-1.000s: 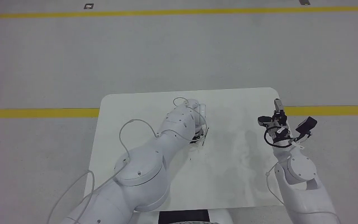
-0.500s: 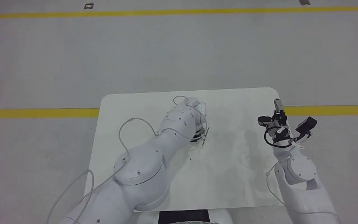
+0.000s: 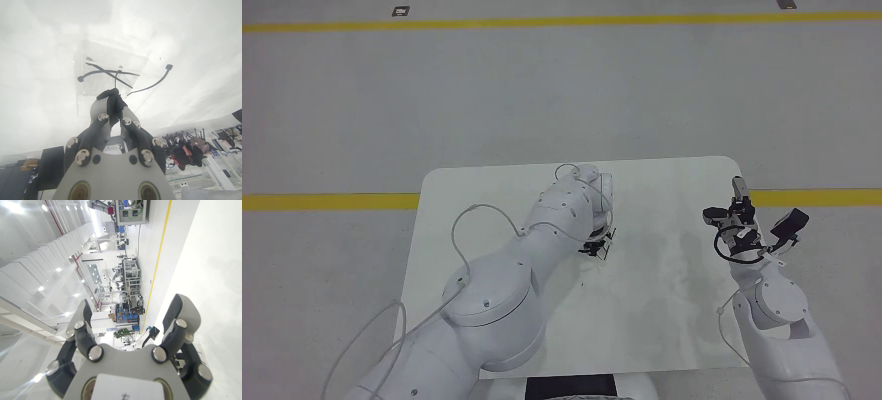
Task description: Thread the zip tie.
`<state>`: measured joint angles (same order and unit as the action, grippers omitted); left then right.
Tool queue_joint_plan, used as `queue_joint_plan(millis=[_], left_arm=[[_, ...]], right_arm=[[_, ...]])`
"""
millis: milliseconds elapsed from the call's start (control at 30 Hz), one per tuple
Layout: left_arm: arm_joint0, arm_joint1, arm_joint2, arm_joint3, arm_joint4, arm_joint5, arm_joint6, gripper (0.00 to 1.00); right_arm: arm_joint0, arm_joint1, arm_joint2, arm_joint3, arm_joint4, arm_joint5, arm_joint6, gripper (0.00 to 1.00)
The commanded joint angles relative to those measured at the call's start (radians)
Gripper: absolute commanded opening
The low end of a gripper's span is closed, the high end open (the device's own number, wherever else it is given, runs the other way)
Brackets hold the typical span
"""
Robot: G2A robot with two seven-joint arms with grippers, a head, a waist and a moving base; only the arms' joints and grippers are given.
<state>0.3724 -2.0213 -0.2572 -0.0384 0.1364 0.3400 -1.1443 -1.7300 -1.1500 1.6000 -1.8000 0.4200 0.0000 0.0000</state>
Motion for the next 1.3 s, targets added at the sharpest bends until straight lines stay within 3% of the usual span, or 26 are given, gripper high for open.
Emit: queue_joint_plan(millis=[0, 300, 800, 1033, 1267], left_arm=[[-0.005, 0.000, -0.003, 0.001, 0.001, 0.000, -0.016, 0.00], [-0.017, 0.001, -0.011, 0.007, 0.014, 0.000, -0.076, 0.00], [-0.029, 0.002, -0.018, 0.011, 0.009, 0.000, -0.076, 0.00], [-0.039, 0.008, -0.022, -0.010, -0.008, 0.000, -0.152, 0.00], [-0.027, 0.013, -0.019, -0.014, -0.010, 0.000, -0.194, 0.00]], right_arm=[[0.000, 0.000, 0.000, 0.000, 0.000, 0.000, 0.000, 1.00], [0.000, 0.000, 0.000, 0.000, 0.000, 0.000, 0.000, 1.00], [0.000, 0.000, 0.000, 0.000, 0.000, 0.000, 0.000, 1.00], [0.000, 0.000, 0.000, 0.000, 0.000, 0.000, 0.000, 1.00], [0.000, 0.000, 0.000, 0.000, 0.000, 0.000, 0.000, 1.00]])
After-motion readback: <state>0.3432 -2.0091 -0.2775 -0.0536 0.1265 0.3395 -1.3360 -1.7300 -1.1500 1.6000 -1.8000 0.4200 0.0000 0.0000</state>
